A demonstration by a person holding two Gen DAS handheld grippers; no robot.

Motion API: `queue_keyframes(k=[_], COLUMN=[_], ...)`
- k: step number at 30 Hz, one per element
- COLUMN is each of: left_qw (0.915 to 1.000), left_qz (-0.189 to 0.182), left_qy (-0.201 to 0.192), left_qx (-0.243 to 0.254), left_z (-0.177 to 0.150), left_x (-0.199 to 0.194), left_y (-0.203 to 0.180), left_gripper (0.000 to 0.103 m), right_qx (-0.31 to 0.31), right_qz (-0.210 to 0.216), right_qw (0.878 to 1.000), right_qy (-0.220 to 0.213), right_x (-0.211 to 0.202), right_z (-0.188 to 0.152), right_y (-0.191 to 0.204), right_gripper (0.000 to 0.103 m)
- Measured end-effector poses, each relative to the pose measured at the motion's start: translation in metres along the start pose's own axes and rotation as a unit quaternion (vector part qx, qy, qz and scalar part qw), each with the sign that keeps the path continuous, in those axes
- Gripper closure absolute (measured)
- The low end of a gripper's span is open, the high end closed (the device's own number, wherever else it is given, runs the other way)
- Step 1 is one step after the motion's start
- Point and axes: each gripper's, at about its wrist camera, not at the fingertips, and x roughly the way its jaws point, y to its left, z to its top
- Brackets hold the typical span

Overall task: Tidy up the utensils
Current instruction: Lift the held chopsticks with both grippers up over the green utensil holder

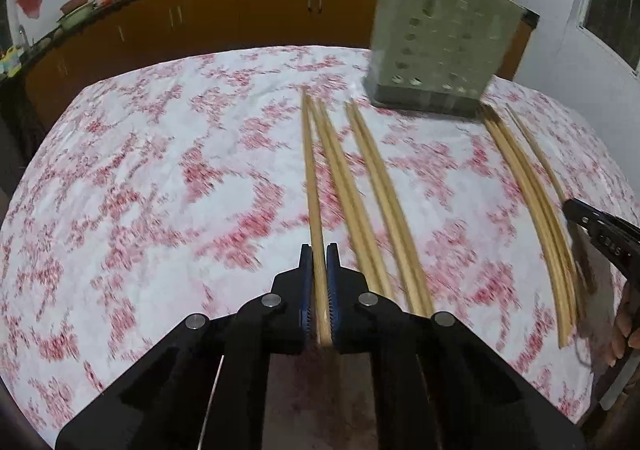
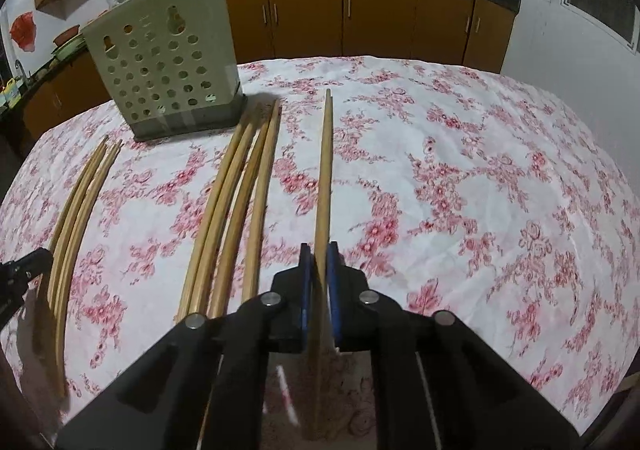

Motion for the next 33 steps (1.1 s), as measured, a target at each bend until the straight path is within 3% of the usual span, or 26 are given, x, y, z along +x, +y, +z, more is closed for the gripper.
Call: queue_keyframes(k=[6,11,30,33], left_qw=[0.9997,0.9997,0.9998,0.9995], left_qz=[-0.001,0.013,0.003,-0.005], left_qy=[-0.006,-0.021,-0.020,-0.023], left_qx=[-0.022,-0.006,-0.009,-0.021], left_z=[0.008,0.002,-0.006,-0.001], left_x=[0.007,0.006,-0.002,-0.008], left_y=[0.019,0.013,0.016,0.021], left_gripper=[0.095,0.095,0.095,0.096], right_qx=[0.010,0.019,0.032,0.040], right_qz=[-0.018,-0.009,-0.003,0.008], right_qw=[1.000,1.000,0.999,0.998], right_qy=[-0.010,-0.013,-0.017,-0.045], right_x=[0.010,0.011,-0.003,-0.021], right_z=[0.011,0.012,-0.004,0.002], right_y=[-0.012,-0.018,-0.025,-0.030], right_gripper=[0.094,0.094,0.095,0.095])
